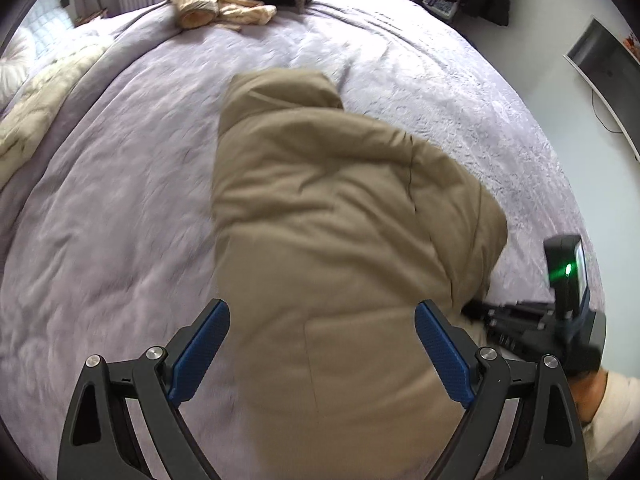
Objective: Fold large clothes
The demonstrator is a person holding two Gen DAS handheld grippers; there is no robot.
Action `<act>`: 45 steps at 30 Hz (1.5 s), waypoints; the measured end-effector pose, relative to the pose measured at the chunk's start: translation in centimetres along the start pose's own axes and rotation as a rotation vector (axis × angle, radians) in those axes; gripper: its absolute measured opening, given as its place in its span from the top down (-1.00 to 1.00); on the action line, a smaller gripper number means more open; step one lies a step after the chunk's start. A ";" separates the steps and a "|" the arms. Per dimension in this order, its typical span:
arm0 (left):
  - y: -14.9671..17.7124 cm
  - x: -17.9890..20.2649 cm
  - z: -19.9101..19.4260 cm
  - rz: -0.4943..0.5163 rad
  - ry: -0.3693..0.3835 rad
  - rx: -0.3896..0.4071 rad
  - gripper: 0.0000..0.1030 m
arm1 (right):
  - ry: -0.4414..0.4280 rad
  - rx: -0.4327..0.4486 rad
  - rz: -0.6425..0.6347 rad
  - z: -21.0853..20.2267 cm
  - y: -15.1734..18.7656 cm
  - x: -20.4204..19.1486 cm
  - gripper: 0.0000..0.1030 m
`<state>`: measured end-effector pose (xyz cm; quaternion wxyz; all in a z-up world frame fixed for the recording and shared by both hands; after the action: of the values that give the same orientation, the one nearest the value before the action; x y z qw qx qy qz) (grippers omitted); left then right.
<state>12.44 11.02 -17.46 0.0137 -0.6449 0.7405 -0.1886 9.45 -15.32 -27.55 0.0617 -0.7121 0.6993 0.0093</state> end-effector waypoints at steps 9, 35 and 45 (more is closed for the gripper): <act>3.2 -1.0 -1.8 -0.038 -0.013 -0.020 -0.95 | -0.033 -0.022 0.019 -1.6 0.1 0.0 0.87; 6.1 -1.9 -9.4 -0.102 -0.148 0.065 -0.98 | -0.111 0.025 0.037 -12.7 6.6 -2.1 -0.72; 5.8 -0.3 -14.5 -0.099 -0.184 0.157 -0.98 | -0.039 0.185 0.062 -19.2 6.8 -3.6 -1.00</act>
<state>3.16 15.62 -5.79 0.1227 -0.6922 0.6863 -0.1866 1.17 -13.81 -8.68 0.1406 -0.6811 0.7174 -0.0396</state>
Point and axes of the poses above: each gripper's, at about its wrist camera, not at the fingertips, and z roughly the way its jaws point, x to its right, y to its underside, the point moved 2 cm from there along z, roughly the way its jaws point, and after that the axes turned 4 degrees about -x, right-handed, at the moved point
